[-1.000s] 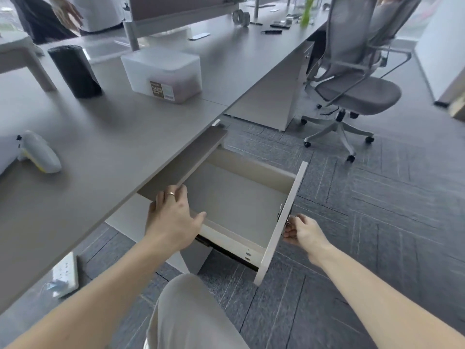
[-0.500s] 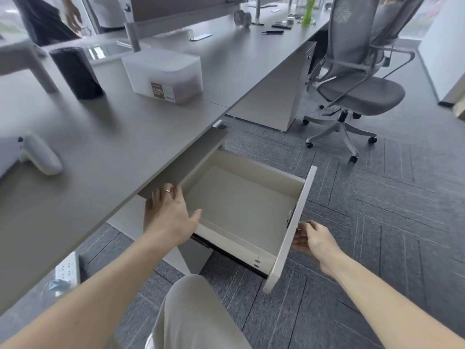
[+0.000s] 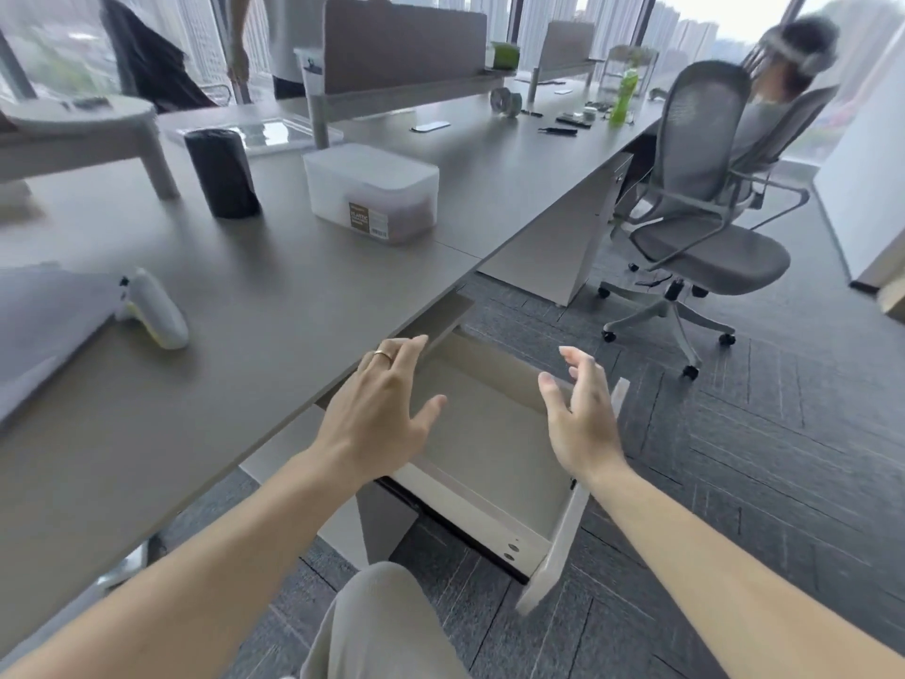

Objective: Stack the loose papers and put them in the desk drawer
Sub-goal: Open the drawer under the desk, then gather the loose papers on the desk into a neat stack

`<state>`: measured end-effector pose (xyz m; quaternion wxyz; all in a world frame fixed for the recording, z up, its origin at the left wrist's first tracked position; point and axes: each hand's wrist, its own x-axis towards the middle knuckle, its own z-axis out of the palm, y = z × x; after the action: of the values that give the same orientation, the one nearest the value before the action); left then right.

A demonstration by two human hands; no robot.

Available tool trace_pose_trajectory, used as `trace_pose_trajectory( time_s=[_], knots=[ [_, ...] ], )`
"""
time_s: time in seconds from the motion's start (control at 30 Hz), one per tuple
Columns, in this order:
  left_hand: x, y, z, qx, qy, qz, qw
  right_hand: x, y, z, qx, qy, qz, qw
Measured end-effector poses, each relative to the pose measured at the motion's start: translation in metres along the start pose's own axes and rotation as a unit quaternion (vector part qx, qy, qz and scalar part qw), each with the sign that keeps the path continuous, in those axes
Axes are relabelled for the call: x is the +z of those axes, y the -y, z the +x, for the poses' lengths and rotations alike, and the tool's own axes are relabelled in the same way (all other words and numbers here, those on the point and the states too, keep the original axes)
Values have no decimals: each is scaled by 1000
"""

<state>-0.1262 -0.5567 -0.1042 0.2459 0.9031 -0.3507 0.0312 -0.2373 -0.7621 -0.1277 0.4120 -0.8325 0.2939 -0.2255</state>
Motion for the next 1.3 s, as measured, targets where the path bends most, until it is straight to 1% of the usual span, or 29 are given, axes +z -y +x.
trace_pose_trajectory(
  time_s=[0.07,0.13,0.2,0.3,0.37,0.43,0.5,0.53,0.57,0.6,0.67,0.73,0.77,0.83,0.9,0.93,1.0,1.03,1.1,1.13,1.17,1.23,1.3],
  knots=[
    [-29,10,-3,-7,-48,-28,998,16,40,1,-68,22,0,997],
    [-64,36,-10,-33,-91,-42,994,40,84,0,-125,50,2,991],
    [-101,81,-29,-88,-128,-35,987,73,129,-7,-166,102,5,981],
    [-158,166,-76,-202,-172,4,964,136,191,-26,-207,199,22,958],
    [-194,225,-118,-288,-187,45,938,187,229,-42,-219,254,38,941],
    [-224,274,-163,-377,-189,72,904,231,264,-63,-208,309,58,926],
    [-245,308,-203,-441,-182,87,875,273,291,-79,-153,375,84,910],
    [-251,322,-218,-458,-173,88,867,292,303,-86,-116,402,94,903],
    [-254,332,-229,-468,-161,86,865,310,312,-91,-79,420,99,899],
    [-256,340,-236,-473,-148,82,865,326,319,-93,-46,419,100,901],
    [-255,351,-241,-476,-126,82,866,351,329,-95,-20,409,110,906],
    [-252,358,-236,-474,-115,102,867,371,335,-91,-26,398,107,911],
    [-251,359,-233,-472,-113,112,867,384,332,-83,-36,385,85,918],
    [-252,361,-225,-471,-105,124,867,411,323,-71,-55,350,-9,935],
    [-259,363,-217,-473,-98,122,867,418,324,-74,-93,340,-79,933],
    [-265,364,-213,-479,-104,99,866,409,333,-84,-106,338,-98,930],
    [-283,365,-202,-499,-137,-10,856,399,345,-91,-132,346,-94,924],
    [-292,365,-196,-510,-162,-85,840,398,345,-88,-140,360,-93,918],
    [-299,367,-186,-522,-202,-239,794,395,344,-82,-147,397,-99,901],
    [-298,366,-184,-521,-212,-287,775,394,344,-79,-152,405,-92,897],
    [-295,367,-183,-513,-210,-310,772,393,342,-76,-160,409,-81,895],
    [-284,368,-183,-492,-181,-294,800,390,340,-71,-176,409,-64,893],
    [-276,366,-186,-465,-174,-254,830,387,339,-68,-164,427,-27,889]
  ],
)
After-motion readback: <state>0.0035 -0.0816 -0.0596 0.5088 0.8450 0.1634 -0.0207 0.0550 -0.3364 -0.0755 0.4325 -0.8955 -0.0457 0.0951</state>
